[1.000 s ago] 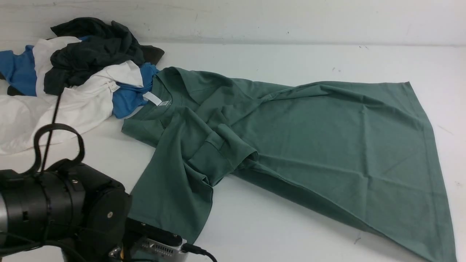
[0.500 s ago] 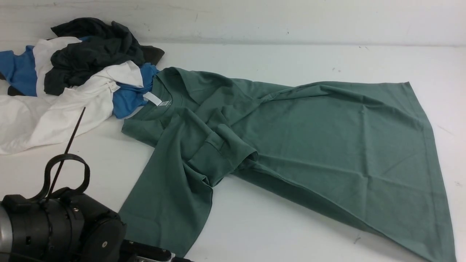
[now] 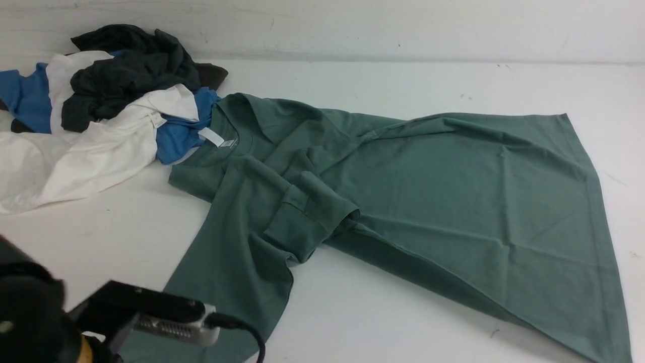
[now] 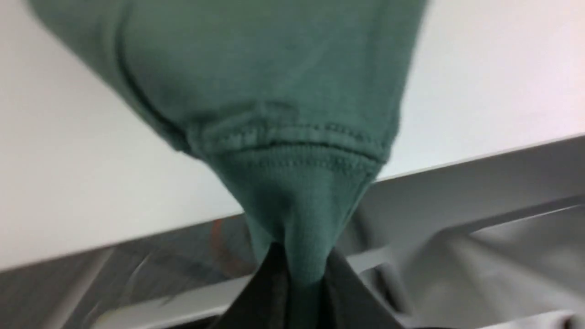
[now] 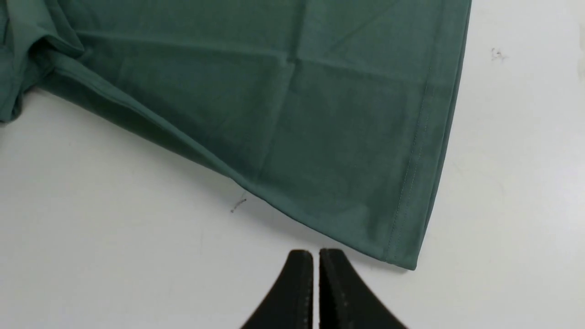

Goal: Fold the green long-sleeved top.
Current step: Use the left arm to drag and drop the cuff onto the cuff closest to the left arm

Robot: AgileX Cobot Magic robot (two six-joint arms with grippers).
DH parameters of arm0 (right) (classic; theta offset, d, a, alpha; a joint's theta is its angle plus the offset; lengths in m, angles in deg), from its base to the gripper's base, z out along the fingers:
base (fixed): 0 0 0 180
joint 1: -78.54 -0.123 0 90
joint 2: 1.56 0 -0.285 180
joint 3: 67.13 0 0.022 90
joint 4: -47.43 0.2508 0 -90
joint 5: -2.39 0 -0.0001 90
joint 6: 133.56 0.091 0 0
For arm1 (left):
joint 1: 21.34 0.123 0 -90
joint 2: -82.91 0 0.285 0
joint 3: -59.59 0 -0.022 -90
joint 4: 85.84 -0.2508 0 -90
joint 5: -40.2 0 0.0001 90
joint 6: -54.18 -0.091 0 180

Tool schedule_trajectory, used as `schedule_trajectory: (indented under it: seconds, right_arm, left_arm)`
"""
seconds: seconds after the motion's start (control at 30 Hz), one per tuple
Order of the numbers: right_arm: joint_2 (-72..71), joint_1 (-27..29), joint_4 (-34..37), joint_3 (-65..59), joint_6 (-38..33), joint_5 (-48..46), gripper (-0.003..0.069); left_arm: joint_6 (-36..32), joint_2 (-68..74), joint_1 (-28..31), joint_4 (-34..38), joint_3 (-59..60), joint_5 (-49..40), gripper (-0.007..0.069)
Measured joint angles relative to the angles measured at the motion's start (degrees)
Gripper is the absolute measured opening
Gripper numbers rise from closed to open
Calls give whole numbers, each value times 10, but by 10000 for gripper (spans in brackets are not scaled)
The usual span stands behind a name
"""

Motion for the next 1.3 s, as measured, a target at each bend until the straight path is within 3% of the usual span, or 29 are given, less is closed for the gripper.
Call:
schedule_trajectory:
  seconds: [0.17, 0.27, 0.6, 0.87, 0.97, 1.07, 1.3]
  right_arm:
    - [0, 0, 1, 0, 0, -1, 13]
    - [0, 0, 1, 0, 0, -2, 13]
    - [0, 0, 1, 0, -1, -6, 13]
    - [0, 0, 1, 0, -1, -6, 13]
    - [0, 0, 1, 0, -1, -6, 13]
    - [0, 0, 1, 0, -1, -6, 13]
    - [0, 0, 1, 0, -2, -1, 13]
  left_arm:
    - [1, -105, -22, 124, -3, -12, 30]
    - [21, -151, -54, 146, 14, -13, 30]
    - [293, -336, -246, 217, 72, -32, 30]
    - [337, -342, -356, 284, 72, -34, 30]
    - [342, -342, -367, 272, 72, -35, 30]
    - [360, -342, -368, 209, 65, -37, 30]
    - [408, -285, -368, -46, -22, -39, 30]
